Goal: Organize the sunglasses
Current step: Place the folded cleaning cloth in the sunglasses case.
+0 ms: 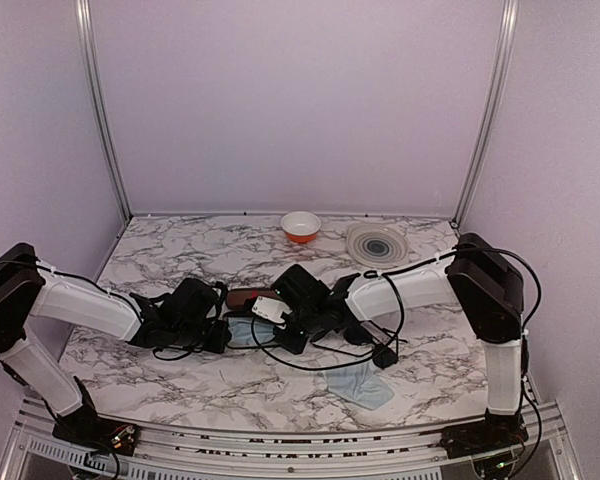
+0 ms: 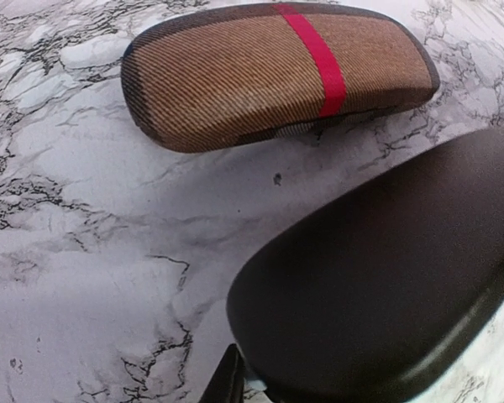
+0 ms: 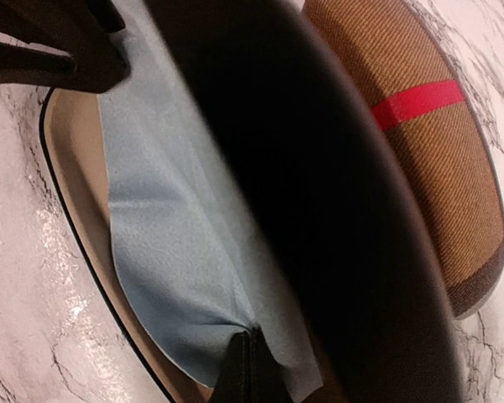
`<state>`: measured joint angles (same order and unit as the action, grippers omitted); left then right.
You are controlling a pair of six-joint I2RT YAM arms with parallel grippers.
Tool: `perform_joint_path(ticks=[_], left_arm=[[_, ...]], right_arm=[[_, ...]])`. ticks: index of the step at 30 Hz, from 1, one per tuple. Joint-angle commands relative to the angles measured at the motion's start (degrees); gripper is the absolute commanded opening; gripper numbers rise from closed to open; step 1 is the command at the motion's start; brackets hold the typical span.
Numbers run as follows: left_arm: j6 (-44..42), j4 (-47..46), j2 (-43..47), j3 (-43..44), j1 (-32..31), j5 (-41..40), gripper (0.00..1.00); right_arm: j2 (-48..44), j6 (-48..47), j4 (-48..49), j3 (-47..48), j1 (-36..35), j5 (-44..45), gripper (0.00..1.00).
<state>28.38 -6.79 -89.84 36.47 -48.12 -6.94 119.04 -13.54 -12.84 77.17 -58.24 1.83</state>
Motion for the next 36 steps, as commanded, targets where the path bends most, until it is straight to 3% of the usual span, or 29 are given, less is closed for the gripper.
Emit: perform_joint_path(ticks=[1, 12, 20, 36], left_arm=[[0.2, -1.8, -0.6, -1.5, -0.4, 0.8, 0.09], [-0.5, -1.2, -1.4, -1.0, -0.4, -0.8, 0.09], [-0.6, -0.8, -1.9, -0.6, -0.6, -1.3, 0.22], [-1.4, -0.7, -2.2, 0.2, -0.8, -2.0, 0.23]], right_arm=[[2.3, 0.0, -6.8, 0.6, 0.1, 0.3, 0.0], [0.6, -1.3, -10.4, 0.7, 0.1, 3.7, 0.0], [-0.3, -0.5, -11.8, 0.3, 0.0, 5.4, 0.0], [-1.5, -0.1, -17.1, 3.4, -1.2, 11.3, 0.0]])
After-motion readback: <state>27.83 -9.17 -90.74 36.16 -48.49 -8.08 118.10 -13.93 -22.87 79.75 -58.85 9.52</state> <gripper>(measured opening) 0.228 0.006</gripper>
